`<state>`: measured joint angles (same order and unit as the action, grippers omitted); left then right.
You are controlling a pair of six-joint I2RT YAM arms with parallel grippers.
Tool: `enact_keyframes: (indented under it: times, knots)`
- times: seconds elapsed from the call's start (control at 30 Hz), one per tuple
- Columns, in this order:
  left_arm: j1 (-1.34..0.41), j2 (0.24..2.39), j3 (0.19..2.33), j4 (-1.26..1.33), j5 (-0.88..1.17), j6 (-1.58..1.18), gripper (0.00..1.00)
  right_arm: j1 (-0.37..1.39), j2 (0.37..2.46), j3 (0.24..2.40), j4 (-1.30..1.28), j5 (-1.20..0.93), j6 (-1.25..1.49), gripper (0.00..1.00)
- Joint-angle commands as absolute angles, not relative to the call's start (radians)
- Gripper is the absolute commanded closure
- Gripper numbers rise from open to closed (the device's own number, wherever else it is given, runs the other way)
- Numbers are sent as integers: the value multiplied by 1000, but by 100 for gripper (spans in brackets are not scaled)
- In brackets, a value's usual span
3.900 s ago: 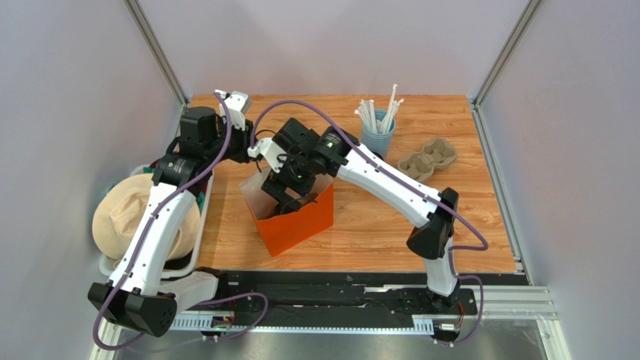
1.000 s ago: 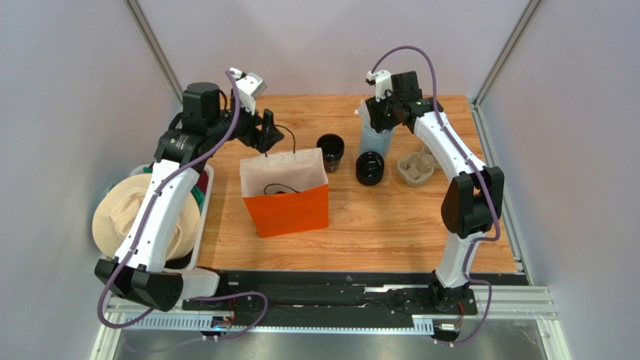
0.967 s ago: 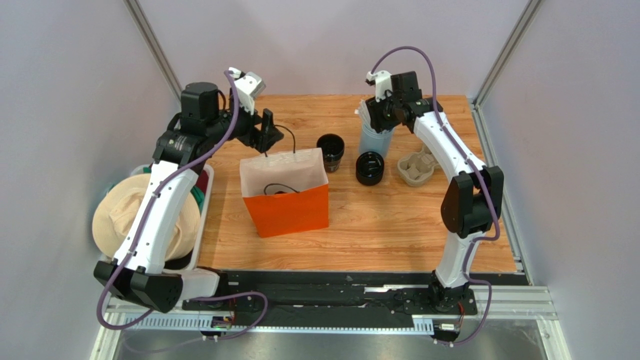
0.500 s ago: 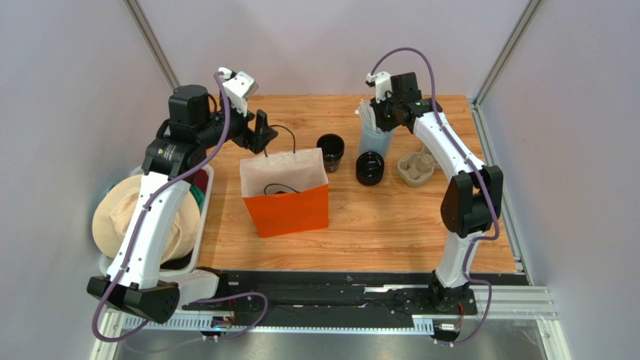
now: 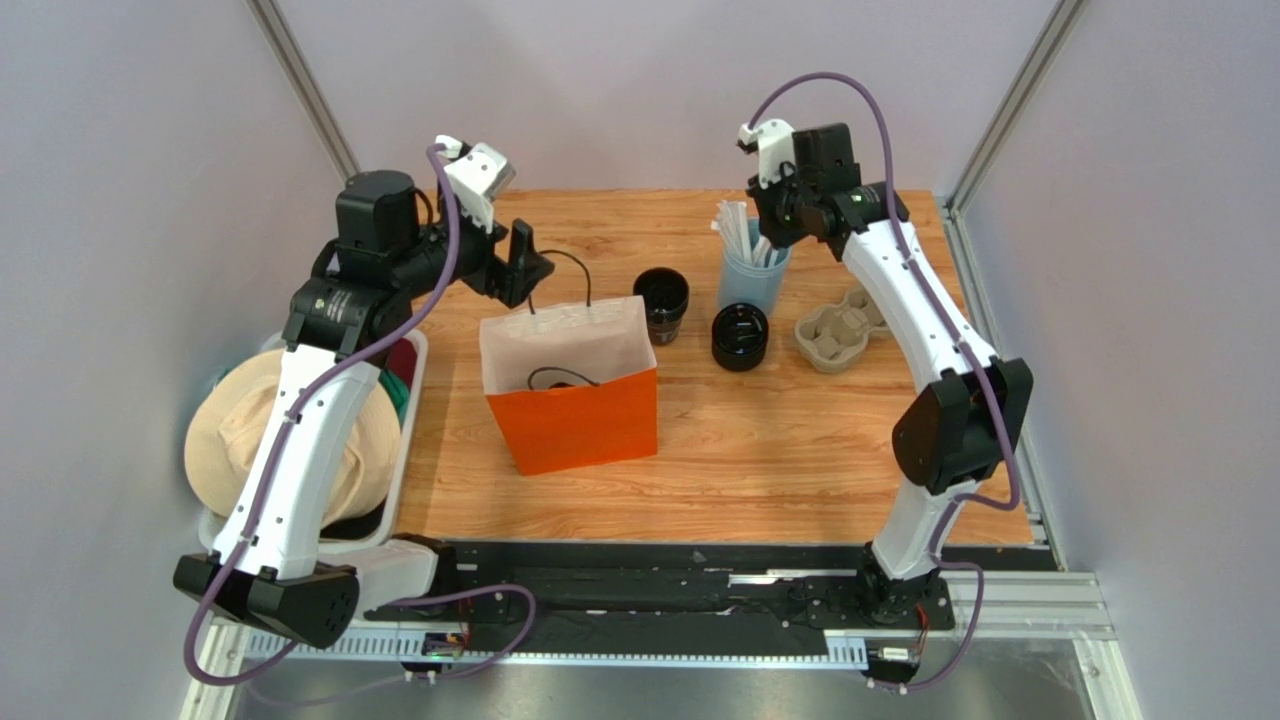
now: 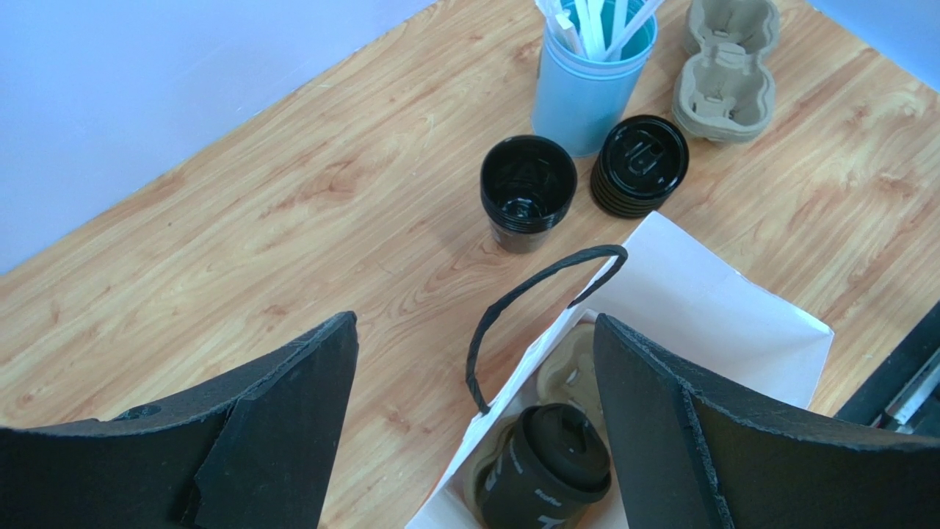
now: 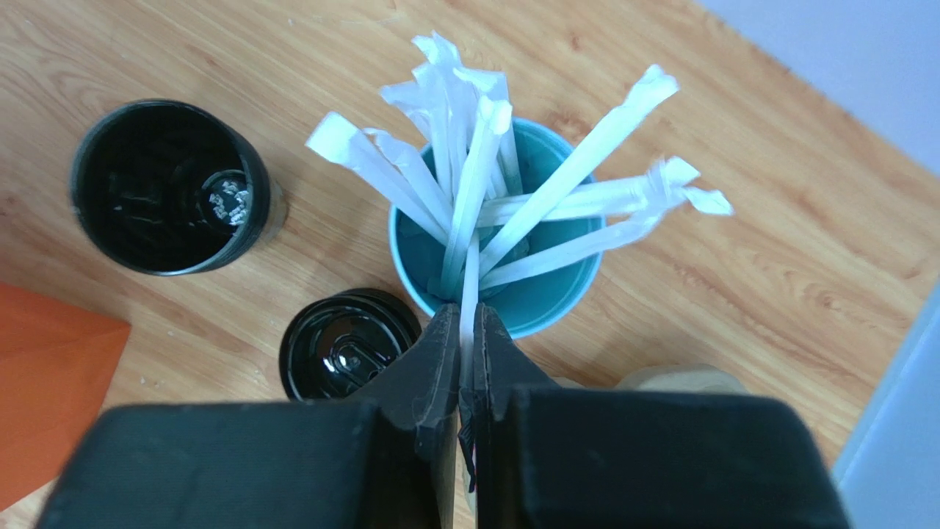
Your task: Pack the takeout coffee
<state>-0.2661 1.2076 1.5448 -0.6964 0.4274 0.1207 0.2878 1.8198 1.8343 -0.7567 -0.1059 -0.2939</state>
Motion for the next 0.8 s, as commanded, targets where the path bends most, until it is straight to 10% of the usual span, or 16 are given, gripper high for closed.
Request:
enact_keyframes:
  times: [0.0,0.77]
  knots:
    - [-259,1177,1535,-680,420,141,13,316,1709,1937,-824,-74,-324,94]
    - [-180,1143,1522,-710,321,140,12,595,1433,2152,-1026,-198,-314,92]
